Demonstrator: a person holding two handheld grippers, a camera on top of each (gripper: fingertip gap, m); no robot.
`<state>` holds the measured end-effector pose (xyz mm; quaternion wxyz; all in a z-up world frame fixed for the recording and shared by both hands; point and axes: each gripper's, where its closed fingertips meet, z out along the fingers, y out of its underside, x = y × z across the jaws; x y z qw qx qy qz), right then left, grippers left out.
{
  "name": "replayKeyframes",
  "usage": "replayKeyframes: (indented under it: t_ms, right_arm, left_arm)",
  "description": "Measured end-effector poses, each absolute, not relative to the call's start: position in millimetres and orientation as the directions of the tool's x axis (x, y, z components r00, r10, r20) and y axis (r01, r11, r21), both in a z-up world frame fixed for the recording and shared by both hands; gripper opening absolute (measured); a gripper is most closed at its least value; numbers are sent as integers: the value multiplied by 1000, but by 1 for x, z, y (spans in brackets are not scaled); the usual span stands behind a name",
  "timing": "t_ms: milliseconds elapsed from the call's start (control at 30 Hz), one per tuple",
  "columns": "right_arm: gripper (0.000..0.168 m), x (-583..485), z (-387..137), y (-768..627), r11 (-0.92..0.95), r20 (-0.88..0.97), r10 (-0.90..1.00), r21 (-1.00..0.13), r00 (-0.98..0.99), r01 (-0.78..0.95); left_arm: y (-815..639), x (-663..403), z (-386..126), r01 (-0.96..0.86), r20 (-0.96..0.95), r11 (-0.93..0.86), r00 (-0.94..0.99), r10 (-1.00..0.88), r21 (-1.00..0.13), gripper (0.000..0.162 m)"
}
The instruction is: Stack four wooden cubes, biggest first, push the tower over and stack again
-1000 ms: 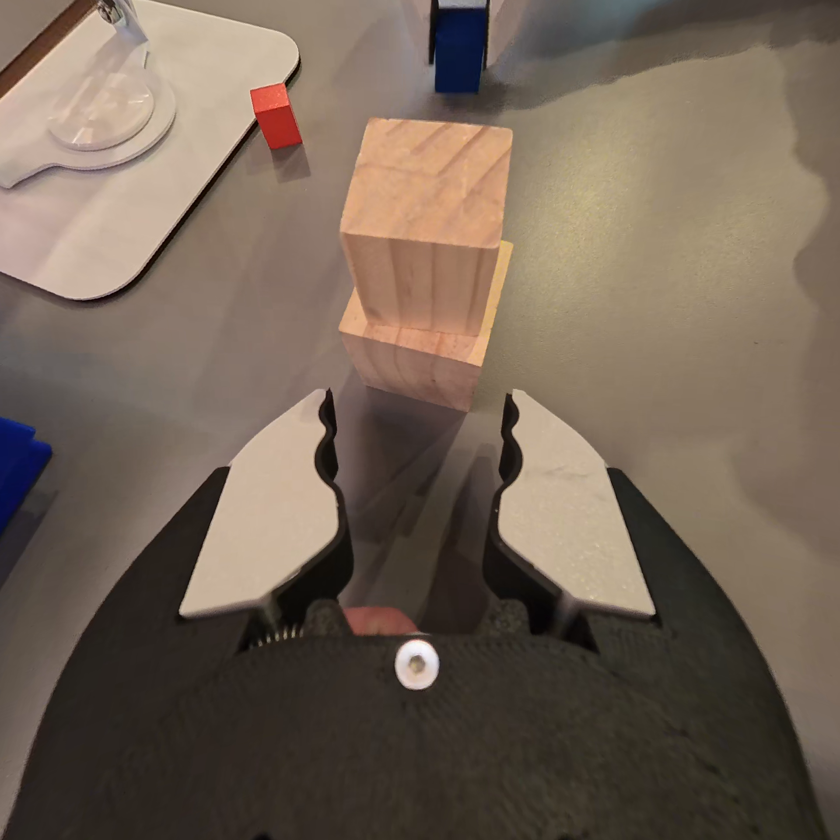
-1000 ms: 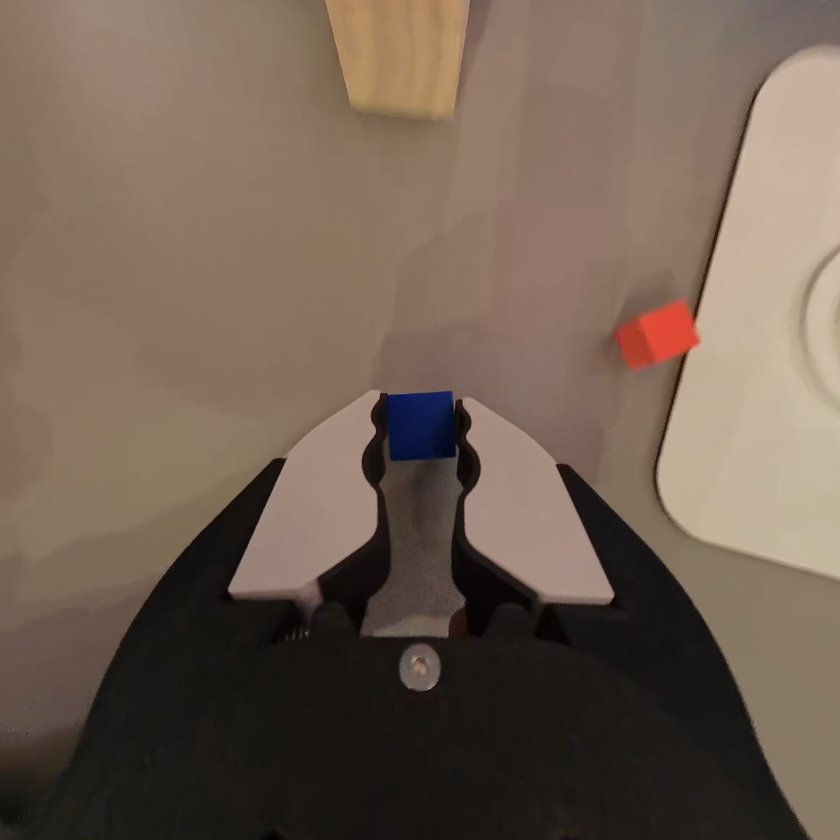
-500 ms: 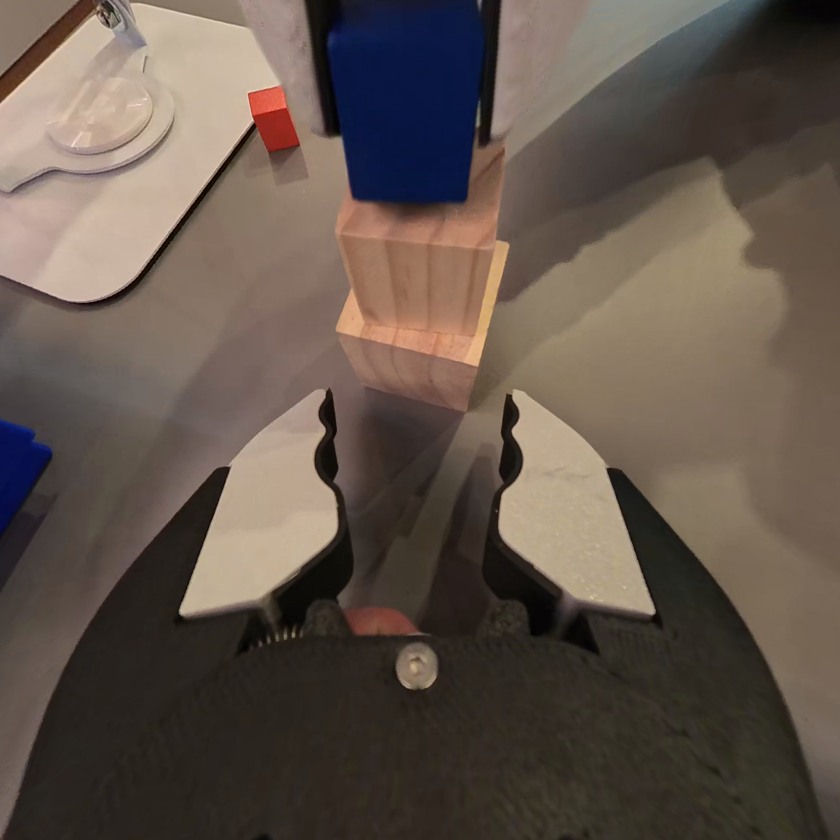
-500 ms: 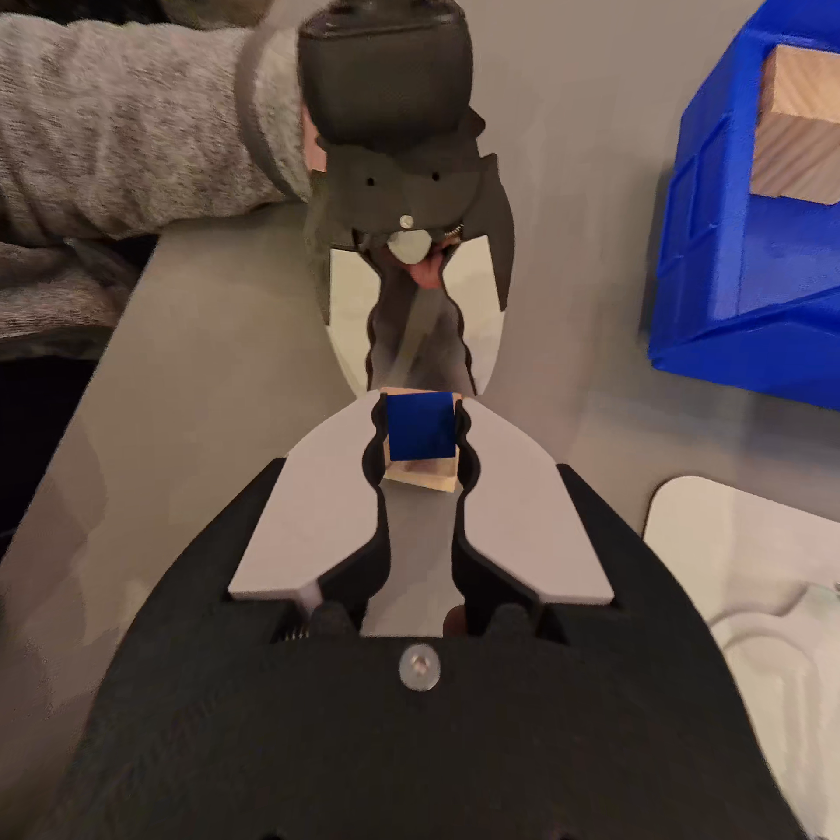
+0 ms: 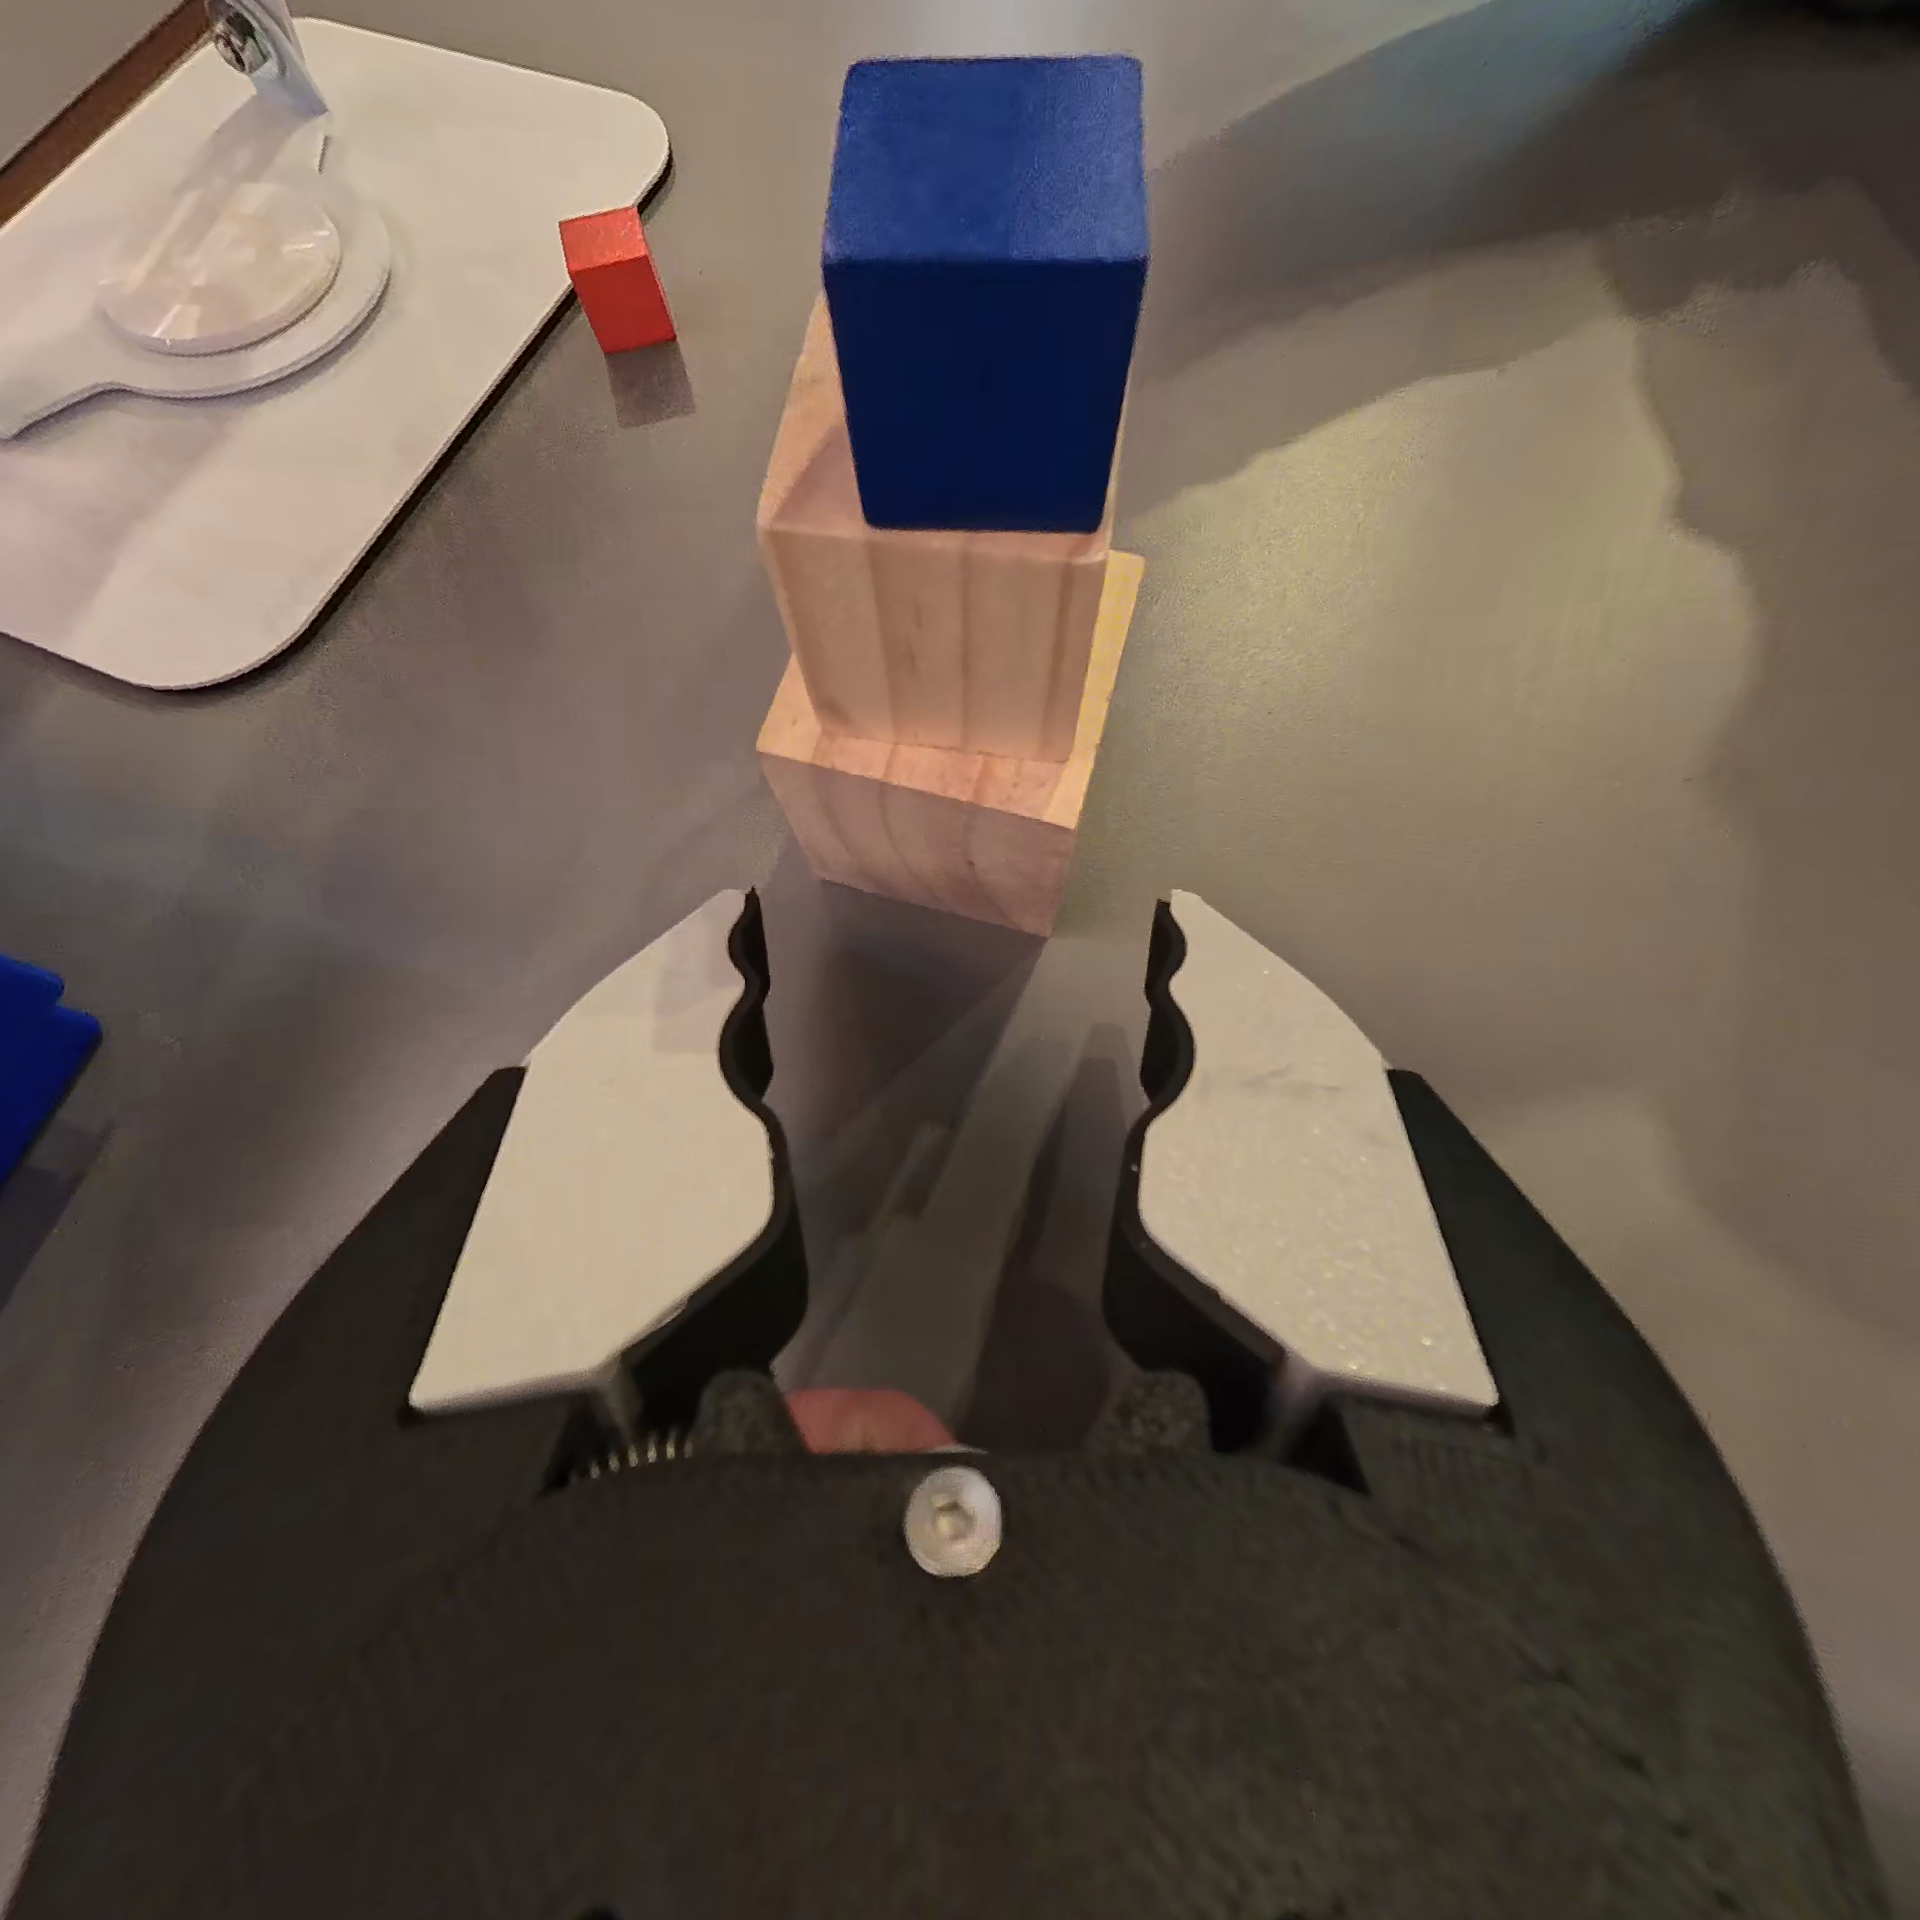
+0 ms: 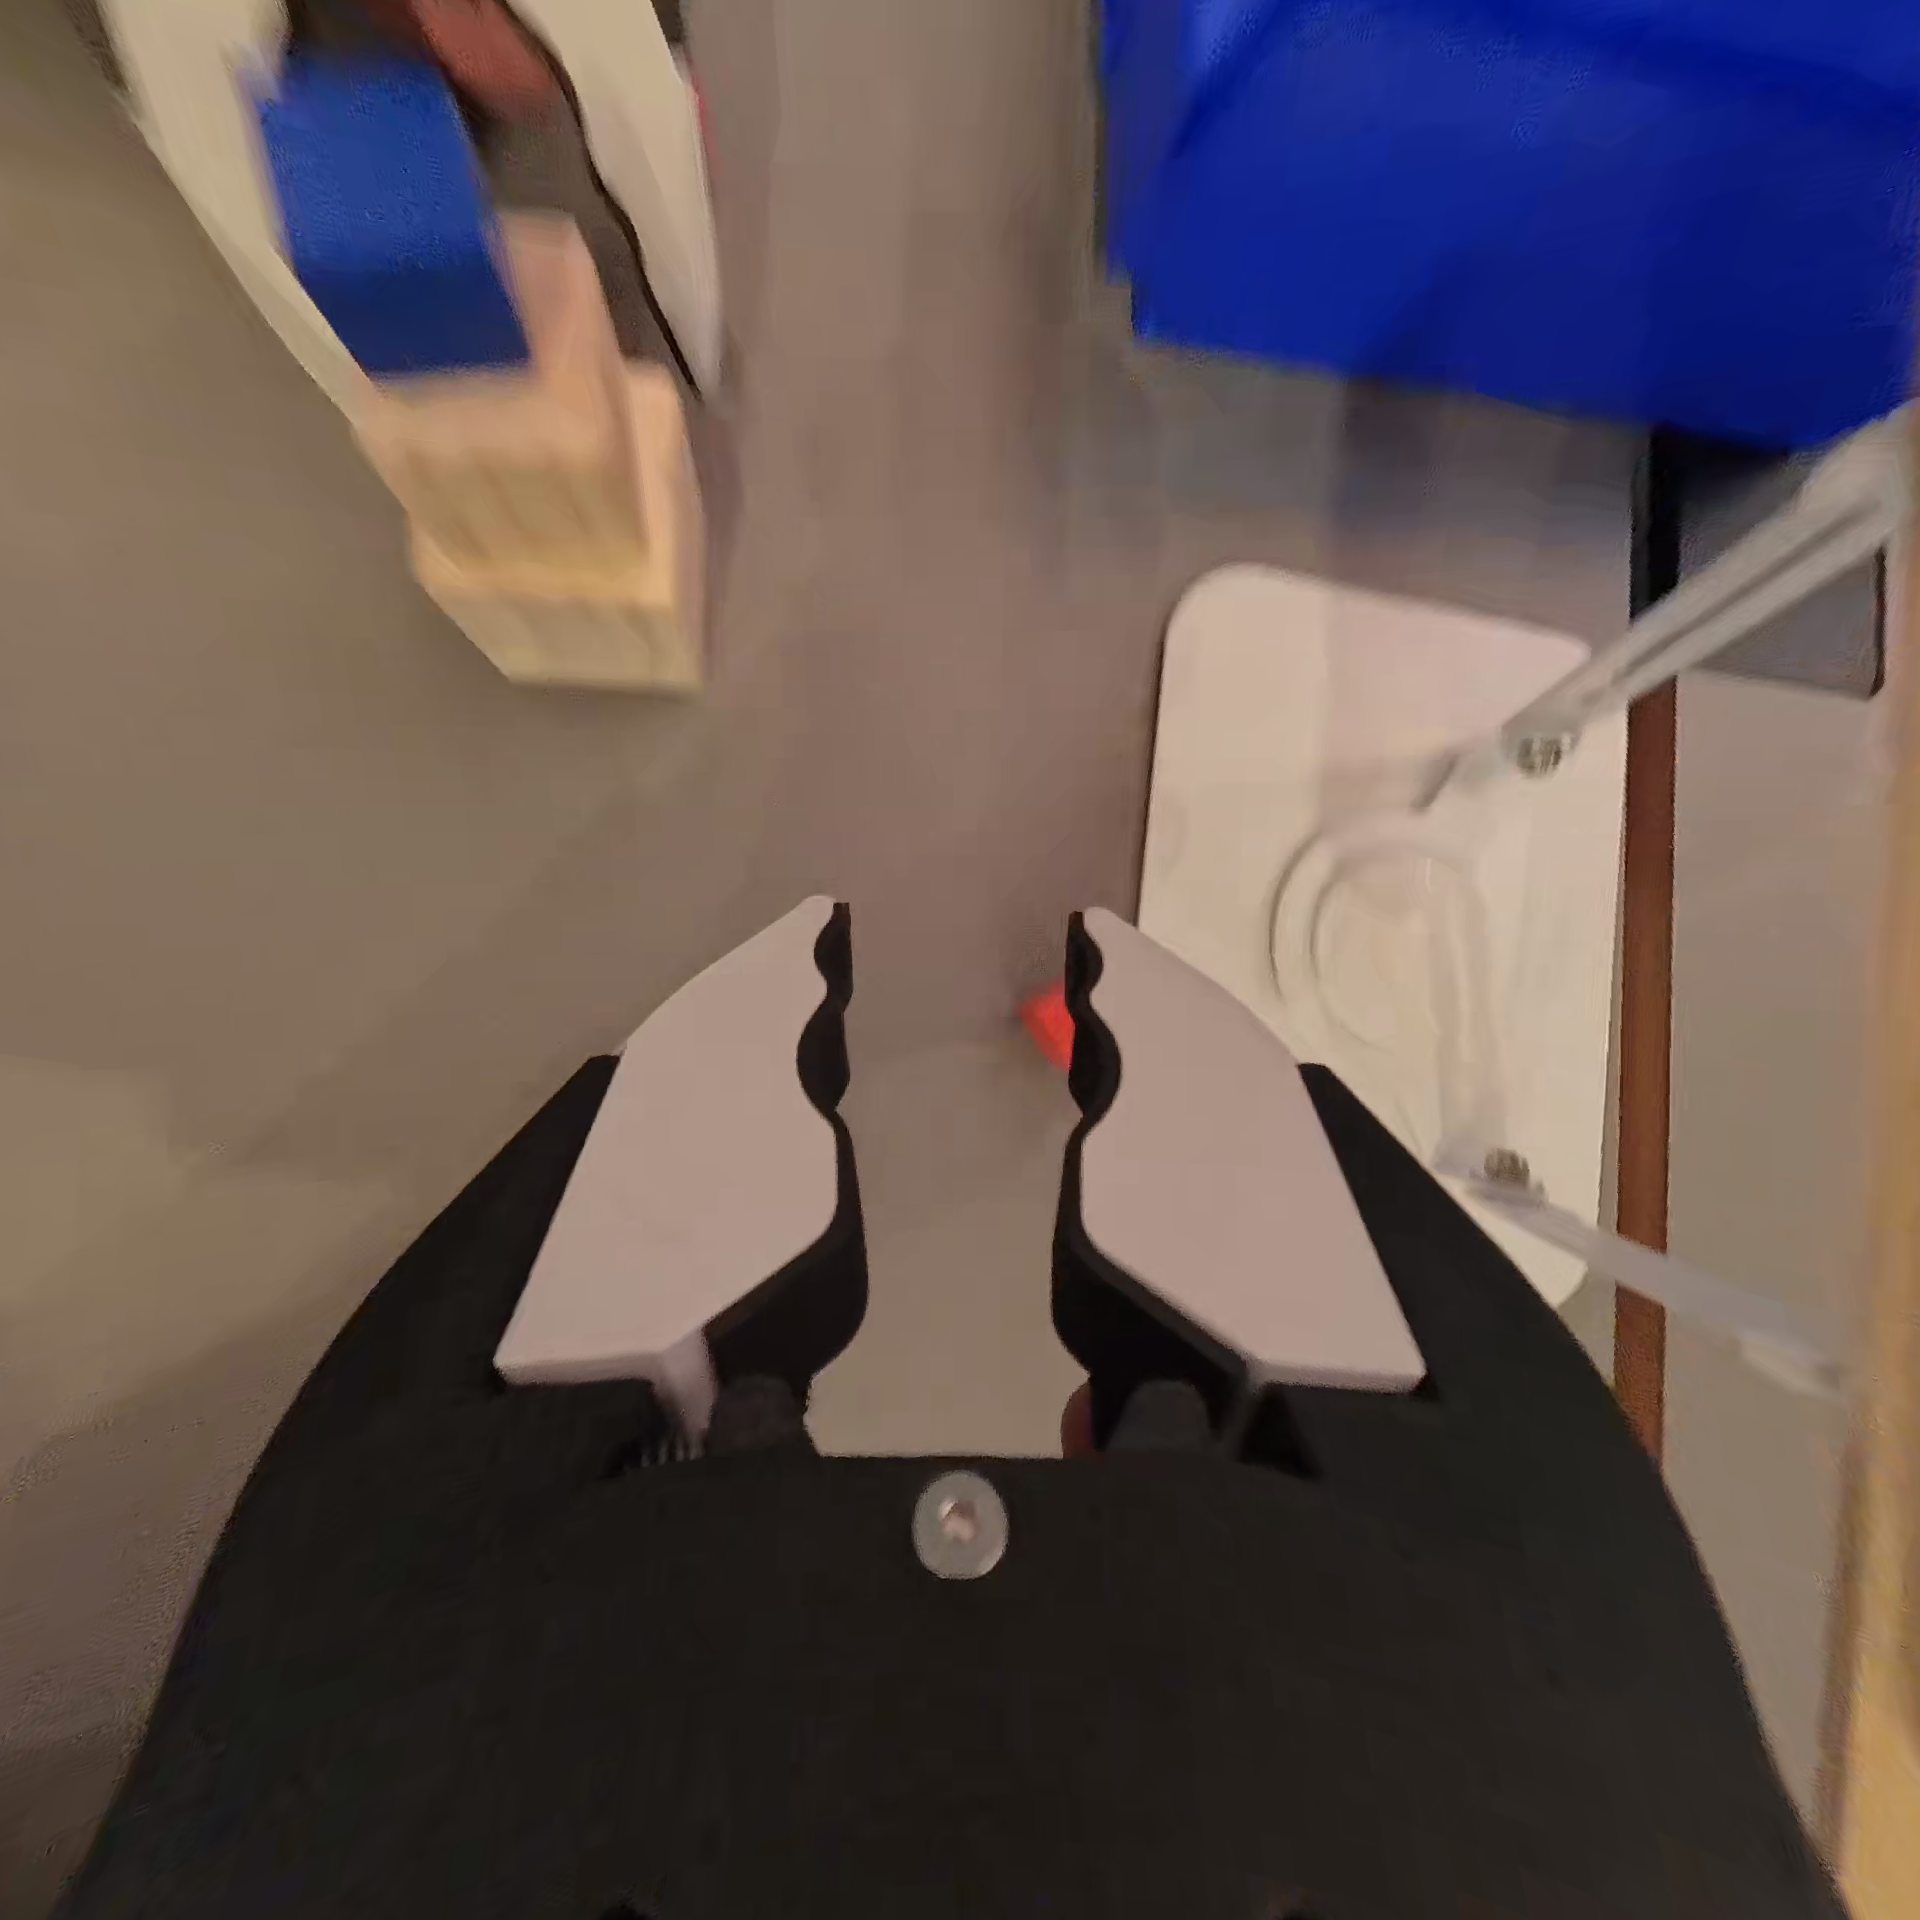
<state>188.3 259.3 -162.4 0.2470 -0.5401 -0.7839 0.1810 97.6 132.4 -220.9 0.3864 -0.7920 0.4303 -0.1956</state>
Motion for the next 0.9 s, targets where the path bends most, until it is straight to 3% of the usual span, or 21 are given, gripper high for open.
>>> replayKeyframes:
  t_ms: [200, 500, 633, 733, 900]
  right_arm:
    - [44, 195, -221, 293, 359, 243, 930, -433, -276, 827]
    - [22, 188, -232, 304, 311, 218, 948, -495, -230, 812]
    - [22, 181, -232, 303, 309, 229, 949, -518, -219, 797]
    - [22, 173, -214, 288, 290, 189, 957, -580, -220, 761]
    - [22, 144, -133, 213, 248, 50, 941, -775, -335, 581]
  left_arm:
    - [132, 98, -221, -531, -23, -331, 553, -833, -780, 69]
    - [131, 98, -222, -538, -25, -329, 548, -836, -776, 69]
    - [132, 98, -222, -536, -23, -331, 549, -835, -777, 69]
    - [132, 98, -221, -534, -22, -331, 549, -835, -778, 69]
    - [131, 98, -222, -537, -21, -332, 548, -836, -776, 69]
